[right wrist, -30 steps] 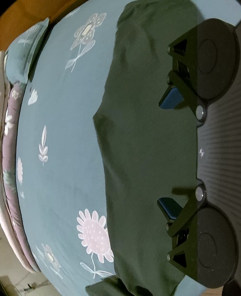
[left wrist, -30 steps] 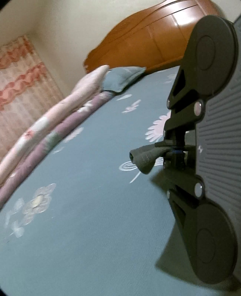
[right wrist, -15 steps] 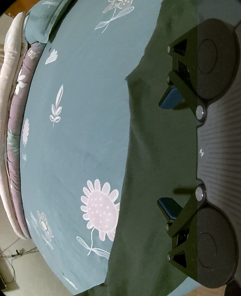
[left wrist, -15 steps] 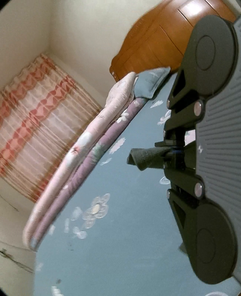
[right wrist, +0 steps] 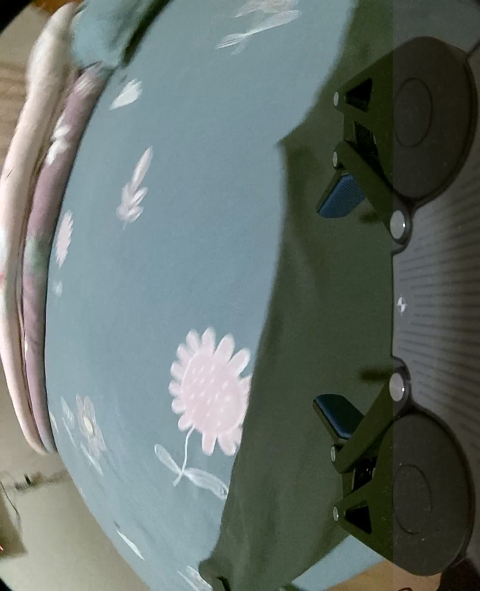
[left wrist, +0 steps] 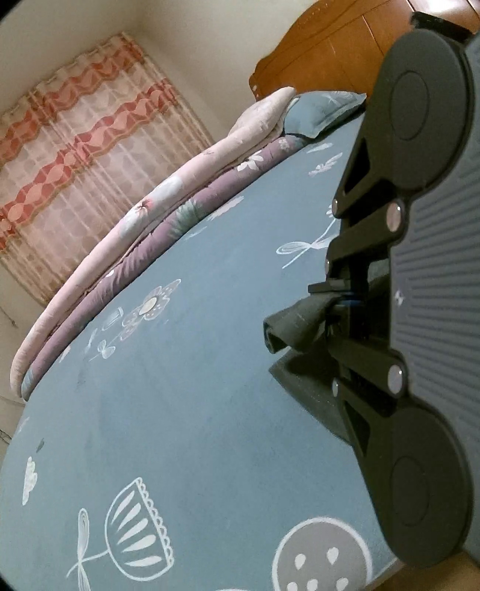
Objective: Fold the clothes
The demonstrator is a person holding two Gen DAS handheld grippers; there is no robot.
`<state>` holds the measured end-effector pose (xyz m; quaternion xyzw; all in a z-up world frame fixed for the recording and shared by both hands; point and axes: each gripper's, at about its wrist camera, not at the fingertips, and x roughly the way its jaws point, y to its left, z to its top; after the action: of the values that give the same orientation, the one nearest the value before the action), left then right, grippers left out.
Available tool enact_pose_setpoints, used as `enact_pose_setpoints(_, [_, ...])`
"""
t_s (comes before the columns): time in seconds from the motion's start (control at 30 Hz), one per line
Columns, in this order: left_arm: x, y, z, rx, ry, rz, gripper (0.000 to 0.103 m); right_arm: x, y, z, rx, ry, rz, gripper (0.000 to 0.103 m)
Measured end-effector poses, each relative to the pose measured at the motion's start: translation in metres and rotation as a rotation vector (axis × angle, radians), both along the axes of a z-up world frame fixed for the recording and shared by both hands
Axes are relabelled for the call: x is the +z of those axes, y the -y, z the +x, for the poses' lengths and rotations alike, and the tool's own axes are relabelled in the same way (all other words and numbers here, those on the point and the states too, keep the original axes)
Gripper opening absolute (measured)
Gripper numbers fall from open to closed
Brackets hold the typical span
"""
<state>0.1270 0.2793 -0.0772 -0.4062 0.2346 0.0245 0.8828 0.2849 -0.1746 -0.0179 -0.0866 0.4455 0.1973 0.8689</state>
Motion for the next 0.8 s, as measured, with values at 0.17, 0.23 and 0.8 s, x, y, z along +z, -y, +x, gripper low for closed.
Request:
enact_pose_setpoints(0.17, [0.022,0.006,-0.005,-0.040,0.186,0.080,0.002,0.016,-0.051,0.015,0.196,0.026,0.023,0.072])
enact_pose_setpoints(0.23, [0.008,-0.001,-0.002,-0.035,0.154,0.047,0.002,0.020,-0.080,0.021,0.296,0.035,0.032,0.057])
enact_pose_setpoints(0.8, [-0.025,-0.017,-0.015,0.013,0.077,0.048,0.006,-0.021,-0.244,0.032,0.744,-0.019,-0.065,0.038])
